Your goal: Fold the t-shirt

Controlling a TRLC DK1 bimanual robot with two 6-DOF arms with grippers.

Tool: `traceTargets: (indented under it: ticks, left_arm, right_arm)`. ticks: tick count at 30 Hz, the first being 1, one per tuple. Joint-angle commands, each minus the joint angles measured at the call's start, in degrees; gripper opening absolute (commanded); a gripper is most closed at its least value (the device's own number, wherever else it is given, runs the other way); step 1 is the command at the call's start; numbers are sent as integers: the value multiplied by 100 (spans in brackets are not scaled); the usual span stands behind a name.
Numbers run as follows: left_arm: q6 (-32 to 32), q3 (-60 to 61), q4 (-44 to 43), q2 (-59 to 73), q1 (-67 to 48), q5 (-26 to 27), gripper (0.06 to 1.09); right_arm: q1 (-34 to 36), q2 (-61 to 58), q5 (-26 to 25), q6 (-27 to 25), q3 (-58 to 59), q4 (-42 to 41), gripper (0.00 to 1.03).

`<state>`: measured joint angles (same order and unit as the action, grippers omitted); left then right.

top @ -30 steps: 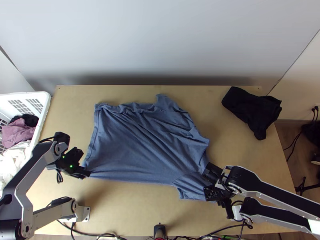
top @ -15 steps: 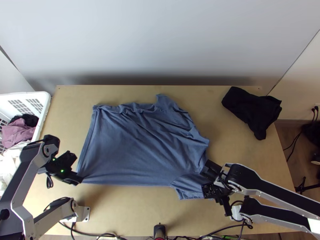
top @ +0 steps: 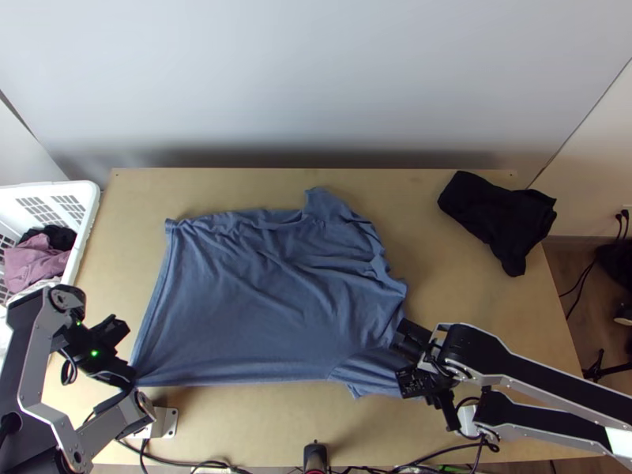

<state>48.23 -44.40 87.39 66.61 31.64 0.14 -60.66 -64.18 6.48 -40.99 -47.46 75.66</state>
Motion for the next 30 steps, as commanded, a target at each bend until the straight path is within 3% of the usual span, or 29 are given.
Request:
traceTargets:
  ticks: [1,7,16,17,20,21,22,23,27,30]
  left_arm:
    - [372,-7,225,107,422,-155,9]
    - [328,81,243,221,79,-111,9]
    - [169,-526,111,502,-263,135,9]
    - [178,-666,85,520,-263,188,9]
    - [187,-965,85,511,-290,223,11]
    - [205,-991,94,476,-299,223,19]
    - [266,-991,94,441,-299,223,31]
    - [310,-1000,94,441,-299,223,51]
    - [293,-1202,-117,458,-290,478,104]
    - [416,-1404,-126,344,-272,522,104]
  right_arm:
    - [-139,-33,64,-76,-70,336,3]
    - [-253,-235,336,-111,-246,327,3]
    - [-156,-349,336,-23,-1028,2,5]
    - [-121,-376,336,-23,-1116,-34,17]
    - [-77,-420,301,12,-1230,-104,88]
    - [-77,-428,301,12,-1230,-104,100]
    - [-77,-428,301,12,-1222,-95,98]
    - [-77,-428,301,12,-1213,-69,98]
    - [-51,-464,275,-5,-1186,-60,98]
    - [63,-560,161,-5,-1309,-77,98]
